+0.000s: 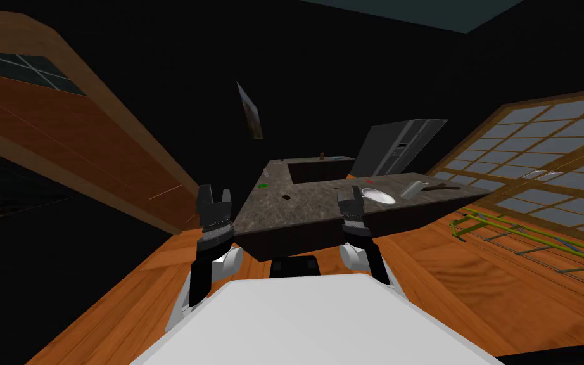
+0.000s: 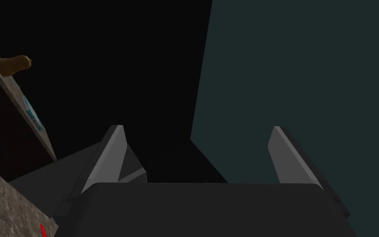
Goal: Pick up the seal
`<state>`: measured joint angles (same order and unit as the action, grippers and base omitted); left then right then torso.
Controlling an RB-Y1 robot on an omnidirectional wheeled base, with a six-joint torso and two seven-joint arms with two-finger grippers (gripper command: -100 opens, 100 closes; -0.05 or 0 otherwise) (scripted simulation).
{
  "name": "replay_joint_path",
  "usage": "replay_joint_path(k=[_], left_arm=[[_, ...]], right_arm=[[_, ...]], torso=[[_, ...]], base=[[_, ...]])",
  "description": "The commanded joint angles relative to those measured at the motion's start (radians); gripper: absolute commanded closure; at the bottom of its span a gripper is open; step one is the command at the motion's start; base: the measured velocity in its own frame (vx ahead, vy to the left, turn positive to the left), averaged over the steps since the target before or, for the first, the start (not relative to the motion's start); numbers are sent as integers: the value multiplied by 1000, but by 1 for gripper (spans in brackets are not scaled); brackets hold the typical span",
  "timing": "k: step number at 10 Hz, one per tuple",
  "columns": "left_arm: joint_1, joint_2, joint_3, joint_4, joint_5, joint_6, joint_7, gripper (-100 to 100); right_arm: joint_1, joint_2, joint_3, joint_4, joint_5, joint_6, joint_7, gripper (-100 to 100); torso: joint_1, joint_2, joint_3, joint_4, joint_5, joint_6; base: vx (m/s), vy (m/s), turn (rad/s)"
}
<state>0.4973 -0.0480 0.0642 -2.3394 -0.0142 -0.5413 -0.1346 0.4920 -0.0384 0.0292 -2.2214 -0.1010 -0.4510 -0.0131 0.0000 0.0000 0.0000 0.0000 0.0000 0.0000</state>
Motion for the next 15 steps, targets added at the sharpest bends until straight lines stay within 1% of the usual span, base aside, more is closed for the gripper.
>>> replay_joint_path(k=[1, 3, 6, 7, 9, 10, 11, 12, 13, 14, 15], left_arm=[[0, 0, 0, 0, 0, 0, 0, 0], [0, 0, 0, 0, 0, 0, 0, 0], [0, 0, 0, 0, 0, 0, 0, 0], [0, 0, 0, 0, 0, 0, 0, 0], [0, 0, 0, 0, 0, 0, 0, 0], [0, 0, 0, 0, 0, 0, 0, 0], [0, 0, 0, 0, 0, 0, 0, 0], [0, 0, 0, 0, 0, 0, 0, 0], [0, 0, 0, 0, 0, 0, 0, 0], [0, 0, 0, 0, 0, 0, 0, 0], [0, 0, 0, 0, 0, 0, 0, 0]], right_arm=[[-22, -43, 4, 23, 7, -13, 7, -100], [-53, -96, 12, 55, 17, -32, 17, -100], [-118, -191, 31, 123, 41, -71, 37, -100], [-118, -202, 31, 123, 41, -71, 37, -100], [-170, -271, 51, 178, 61, -102, 51, -100], [-170, -287, 51, 178, 61, -102, 51, -100], [-197, -324, 63, 208, 72, -118, 58, -100], [-197, -333, 63, 208, 72, -118, 58, -100], [-225, -373, 76, 239, 84, -135, 65, -100], [-225, -382, 76, 239, 84, -135, 65, -100], [-253, -423, 90, 273, 97, -152, 72, -100]], torso=[[0, 0, 0, 0, 0, 0], [4, 2, 1, 0, 1, 0], [7, 3, 2, 1, 2, -1], [8, 3, 2, 1, 2, -1], [6, 2, 1, 0, 1, 0], [7, 1, 1, 0, 2, -1], [6, 2, 1, 0, 1, 0], [6, 2, 1, 0, 1, -1], [4, 2, 1, 0, 1, 1], [5, 2, 1, 1, 1, -1], [4, 2, 1, 0, 1, 1]], base=[[-26, 35, 179], [-45, 74, 191], [-47, 108, 270], [-26, 91, 97], [-19, 100, 299], [-14, 87, 178], [-22, 101, 301], [-16, 70, 116], [-18, 91, 288], [-5, 67, 170], [-10, 81, 296]])
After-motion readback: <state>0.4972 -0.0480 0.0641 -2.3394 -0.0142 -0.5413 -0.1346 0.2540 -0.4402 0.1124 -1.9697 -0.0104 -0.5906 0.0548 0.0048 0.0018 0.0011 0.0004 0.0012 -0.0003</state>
